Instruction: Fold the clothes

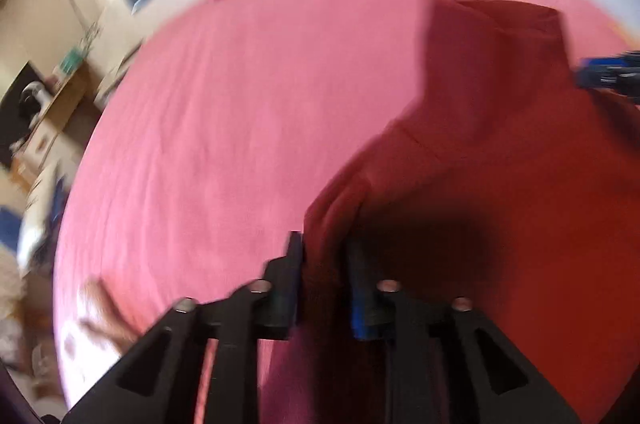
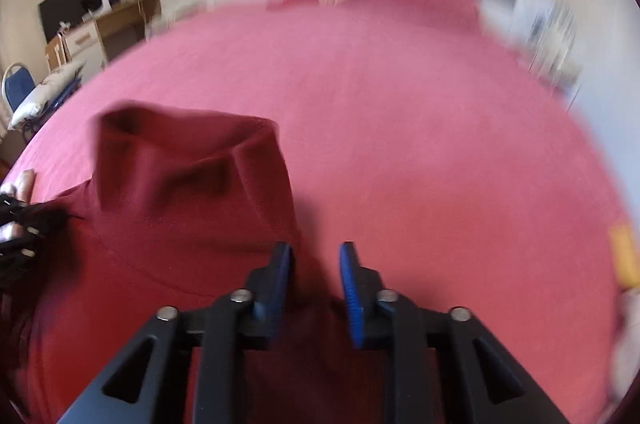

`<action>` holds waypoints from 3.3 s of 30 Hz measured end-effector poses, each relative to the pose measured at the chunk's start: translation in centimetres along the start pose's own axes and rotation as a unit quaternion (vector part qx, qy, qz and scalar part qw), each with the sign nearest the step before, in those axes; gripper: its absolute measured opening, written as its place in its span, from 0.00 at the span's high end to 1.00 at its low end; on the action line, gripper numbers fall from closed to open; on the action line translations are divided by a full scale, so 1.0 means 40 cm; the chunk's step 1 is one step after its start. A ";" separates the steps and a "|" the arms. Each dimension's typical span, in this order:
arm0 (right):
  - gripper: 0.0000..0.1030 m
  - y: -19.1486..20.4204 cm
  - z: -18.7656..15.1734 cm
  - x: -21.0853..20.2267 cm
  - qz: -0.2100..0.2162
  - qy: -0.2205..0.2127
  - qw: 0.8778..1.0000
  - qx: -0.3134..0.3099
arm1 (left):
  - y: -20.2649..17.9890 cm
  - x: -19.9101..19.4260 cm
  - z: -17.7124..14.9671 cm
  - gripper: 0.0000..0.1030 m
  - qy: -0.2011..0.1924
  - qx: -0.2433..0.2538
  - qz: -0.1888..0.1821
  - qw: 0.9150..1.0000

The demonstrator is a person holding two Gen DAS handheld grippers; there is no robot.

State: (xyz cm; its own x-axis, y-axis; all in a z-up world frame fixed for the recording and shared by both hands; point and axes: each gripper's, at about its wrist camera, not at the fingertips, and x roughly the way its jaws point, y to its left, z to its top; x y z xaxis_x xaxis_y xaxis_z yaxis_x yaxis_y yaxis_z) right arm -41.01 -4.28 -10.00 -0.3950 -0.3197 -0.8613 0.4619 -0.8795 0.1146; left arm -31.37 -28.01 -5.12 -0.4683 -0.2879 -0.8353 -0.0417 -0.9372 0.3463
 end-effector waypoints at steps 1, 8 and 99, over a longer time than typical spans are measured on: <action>0.75 -0.022 -0.004 0.042 0.028 0.030 0.999 0.025 | -0.014 0.006 -0.019 0.65 -0.008 0.004 0.014 1.000; 0.70 -0.273 -0.080 -0.151 0.108 -0.093 0.971 0.193 | 0.088 -0.080 -0.105 0.33 -0.026 -0.048 -0.028 0.998; 0.65 0.017 -0.962 -0.413 -0.102 0.213 0.971 -0.048 | -0.276 -0.441 -0.755 0.27 -0.075 -0.082 -0.141 0.984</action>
State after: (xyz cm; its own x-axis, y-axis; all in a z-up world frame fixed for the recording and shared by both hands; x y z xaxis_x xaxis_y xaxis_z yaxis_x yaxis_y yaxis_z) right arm -3.64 13.96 -14.75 -0.1312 0.0507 -0.9901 0.4876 -0.8662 -0.1090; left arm 4.01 -18.53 -7.11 -0.5834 0.0086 -0.8121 -0.0512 -0.9983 0.0262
